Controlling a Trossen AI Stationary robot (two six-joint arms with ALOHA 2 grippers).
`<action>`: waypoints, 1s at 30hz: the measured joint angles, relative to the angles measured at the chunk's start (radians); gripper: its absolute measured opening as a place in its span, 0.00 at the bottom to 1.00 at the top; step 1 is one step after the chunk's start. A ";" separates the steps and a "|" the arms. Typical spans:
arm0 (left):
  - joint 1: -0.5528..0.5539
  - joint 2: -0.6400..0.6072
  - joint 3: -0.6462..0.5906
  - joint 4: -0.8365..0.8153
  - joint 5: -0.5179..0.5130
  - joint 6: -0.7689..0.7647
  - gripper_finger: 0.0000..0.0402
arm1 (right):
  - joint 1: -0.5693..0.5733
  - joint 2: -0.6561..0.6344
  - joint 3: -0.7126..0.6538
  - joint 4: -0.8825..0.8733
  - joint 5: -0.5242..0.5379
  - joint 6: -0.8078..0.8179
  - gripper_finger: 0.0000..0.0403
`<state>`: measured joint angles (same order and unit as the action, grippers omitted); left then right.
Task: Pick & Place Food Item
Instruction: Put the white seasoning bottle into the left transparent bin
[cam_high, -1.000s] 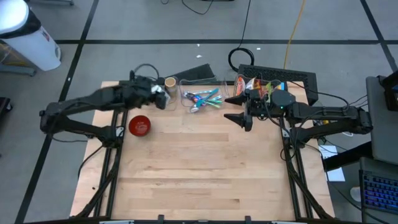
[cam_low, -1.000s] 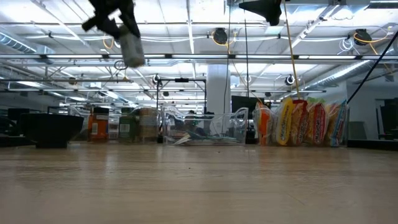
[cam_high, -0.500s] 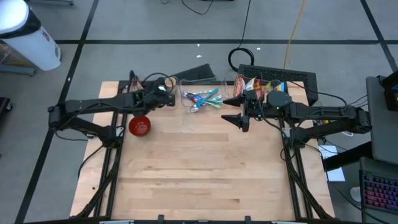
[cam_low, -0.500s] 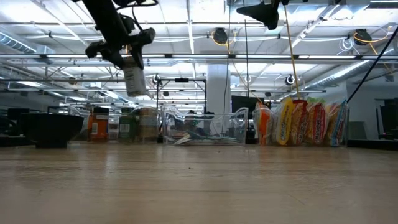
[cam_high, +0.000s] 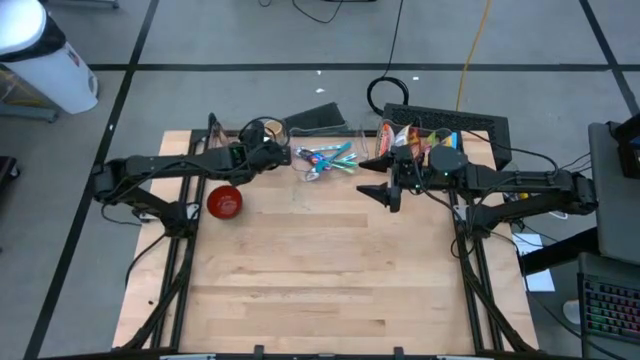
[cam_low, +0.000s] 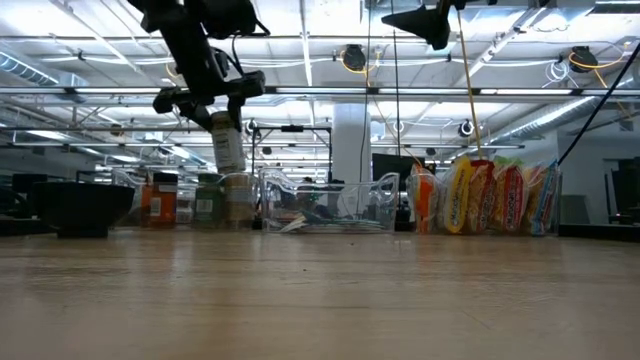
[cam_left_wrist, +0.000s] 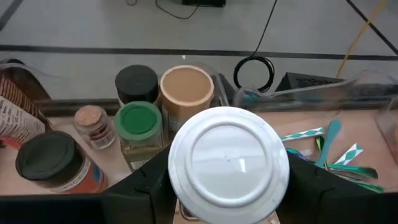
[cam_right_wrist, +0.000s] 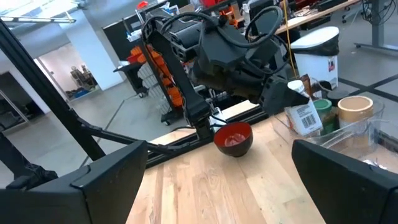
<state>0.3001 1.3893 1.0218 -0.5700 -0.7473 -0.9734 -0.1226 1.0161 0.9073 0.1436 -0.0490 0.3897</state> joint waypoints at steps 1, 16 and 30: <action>0.003 0.001 0.000 0.011 -0.001 0.004 0.51 | 0.000 0.000 0.000 0.000 0.000 0.004 0.98; 0.064 -0.031 -0.004 0.048 0.014 0.084 0.51 | 0.000 0.000 0.000 -0.048 0.001 0.019 0.98; 0.082 0.113 -0.004 0.054 0.024 0.051 0.51 | 0.000 0.000 0.000 -0.048 0.004 0.028 0.98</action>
<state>0.3820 1.5023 1.0180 -0.5163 -0.7229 -0.9226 -0.1226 1.0161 0.9070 0.0952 -0.0452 0.4175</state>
